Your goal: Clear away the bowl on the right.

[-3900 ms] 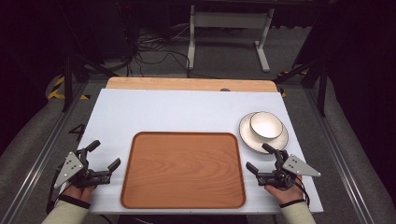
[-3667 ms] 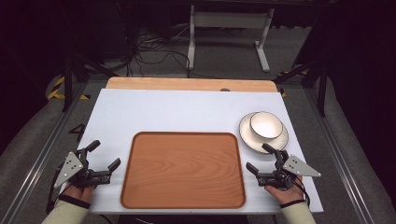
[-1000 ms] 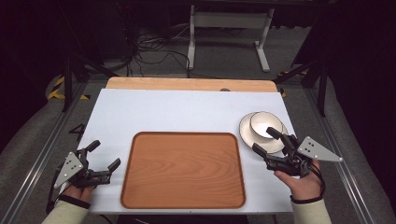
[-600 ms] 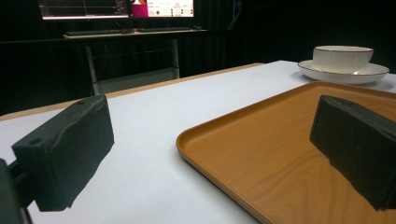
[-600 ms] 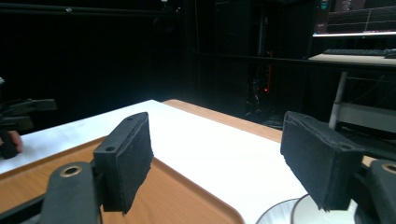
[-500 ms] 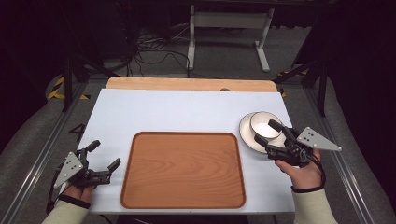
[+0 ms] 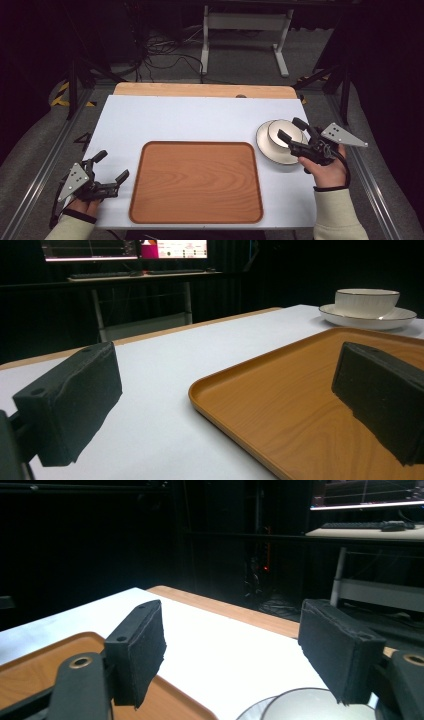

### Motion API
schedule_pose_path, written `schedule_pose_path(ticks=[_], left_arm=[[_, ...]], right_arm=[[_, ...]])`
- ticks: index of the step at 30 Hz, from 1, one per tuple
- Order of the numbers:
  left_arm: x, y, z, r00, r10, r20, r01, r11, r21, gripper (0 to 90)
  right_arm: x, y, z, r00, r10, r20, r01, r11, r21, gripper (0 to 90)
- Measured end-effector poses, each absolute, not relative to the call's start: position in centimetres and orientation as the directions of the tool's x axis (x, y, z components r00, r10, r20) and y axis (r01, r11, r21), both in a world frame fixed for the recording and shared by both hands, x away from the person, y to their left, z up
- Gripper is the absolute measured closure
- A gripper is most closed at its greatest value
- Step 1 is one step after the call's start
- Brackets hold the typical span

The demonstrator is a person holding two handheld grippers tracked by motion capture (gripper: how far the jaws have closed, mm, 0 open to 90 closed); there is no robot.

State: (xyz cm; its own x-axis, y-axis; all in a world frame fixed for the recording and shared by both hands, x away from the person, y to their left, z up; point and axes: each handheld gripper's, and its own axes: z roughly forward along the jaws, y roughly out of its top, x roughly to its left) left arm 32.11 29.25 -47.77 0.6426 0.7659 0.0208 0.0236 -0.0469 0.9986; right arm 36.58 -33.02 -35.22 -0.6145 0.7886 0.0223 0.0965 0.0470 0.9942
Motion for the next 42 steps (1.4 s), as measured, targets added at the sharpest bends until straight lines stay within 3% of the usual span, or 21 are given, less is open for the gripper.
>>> schedule_pose_path(ticks=[22,29,42], left_arm=[[32.1,29.3,-47.8,0.643,0.765,0.023,0.023,-0.050,0.998,0.2],[32.1,29.3,-47.8,0.643,0.765,0.023,0.023,-0.050,0.999,0.2],[32.1,29.3,-47.8,0.643,0.766,0.024,0.023,-0.050,0.998,0.2]], right_arm=[[39.6,-34.6,-34.8,-0.534,0.845,0.031,0.173,0.073,0.982,30.9],[40.3,-35.7,-34.9,-0.509,0.860,0.044,0.177,0.054,0.983,37.9],[41.9,-36.5,-36.2,-0.368,0.929,0.043,0.372,0.105,0.922,36.3]])
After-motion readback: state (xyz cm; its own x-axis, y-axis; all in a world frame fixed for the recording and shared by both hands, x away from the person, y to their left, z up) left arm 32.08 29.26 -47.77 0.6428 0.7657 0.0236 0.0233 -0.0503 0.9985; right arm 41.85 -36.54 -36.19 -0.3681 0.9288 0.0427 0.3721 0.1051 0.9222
